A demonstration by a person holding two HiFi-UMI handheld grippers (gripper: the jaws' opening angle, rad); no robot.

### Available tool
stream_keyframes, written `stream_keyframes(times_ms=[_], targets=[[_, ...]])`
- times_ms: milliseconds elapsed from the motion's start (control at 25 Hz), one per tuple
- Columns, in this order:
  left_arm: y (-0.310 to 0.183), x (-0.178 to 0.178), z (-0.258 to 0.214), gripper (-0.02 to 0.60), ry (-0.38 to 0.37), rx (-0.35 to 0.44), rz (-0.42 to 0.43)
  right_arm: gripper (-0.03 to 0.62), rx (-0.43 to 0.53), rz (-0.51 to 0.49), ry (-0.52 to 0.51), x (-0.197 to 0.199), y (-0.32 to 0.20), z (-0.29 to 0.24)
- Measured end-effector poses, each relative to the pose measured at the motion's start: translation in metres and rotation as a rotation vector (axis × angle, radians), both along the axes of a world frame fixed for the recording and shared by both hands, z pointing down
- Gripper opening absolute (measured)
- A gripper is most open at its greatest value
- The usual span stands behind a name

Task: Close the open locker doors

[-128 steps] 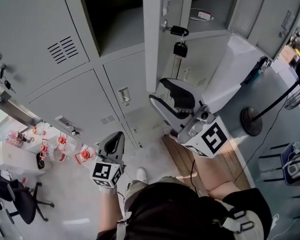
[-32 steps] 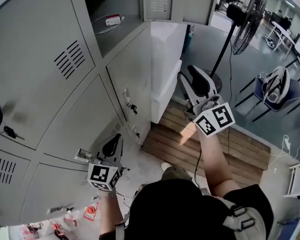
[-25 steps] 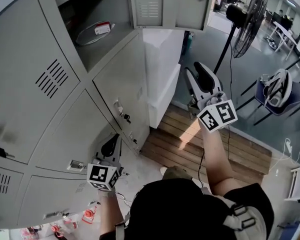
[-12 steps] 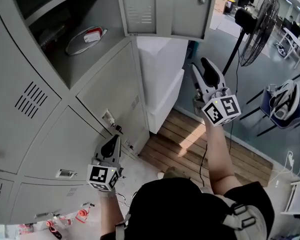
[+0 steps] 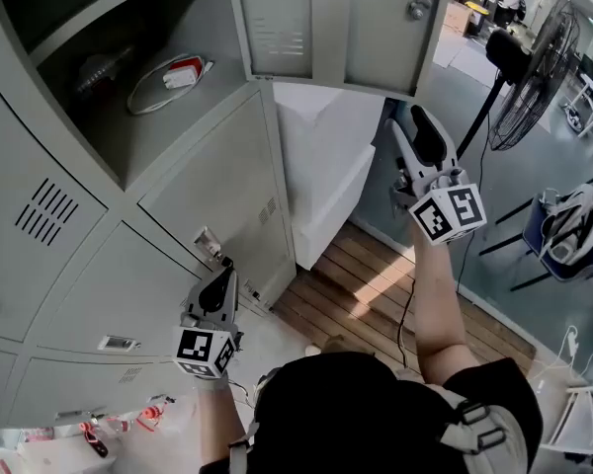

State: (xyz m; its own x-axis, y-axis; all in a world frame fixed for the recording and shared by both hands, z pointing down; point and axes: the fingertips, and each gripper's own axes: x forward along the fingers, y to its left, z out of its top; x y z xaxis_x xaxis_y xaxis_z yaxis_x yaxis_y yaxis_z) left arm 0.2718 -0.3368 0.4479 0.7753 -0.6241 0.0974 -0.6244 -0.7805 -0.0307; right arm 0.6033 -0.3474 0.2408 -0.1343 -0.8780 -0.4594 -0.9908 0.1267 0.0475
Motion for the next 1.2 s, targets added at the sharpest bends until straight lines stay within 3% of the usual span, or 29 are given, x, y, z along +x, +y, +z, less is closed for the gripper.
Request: stream_keyframes(times_ms=[640, 1200], targets=[[-0.007, 0.013, 0.005, 0.009, 0.025, -0.011, -0.045, 0.236, 0.041, -0.057, 0.083, -0.007, -0.012, -0.024], [0.005, -0.021, 0.002, 0.009, 0.017, -0.015, -0.017, 0.235, 0.066, -0.031, 0.059, -0.042, 0.016, -0.034]])
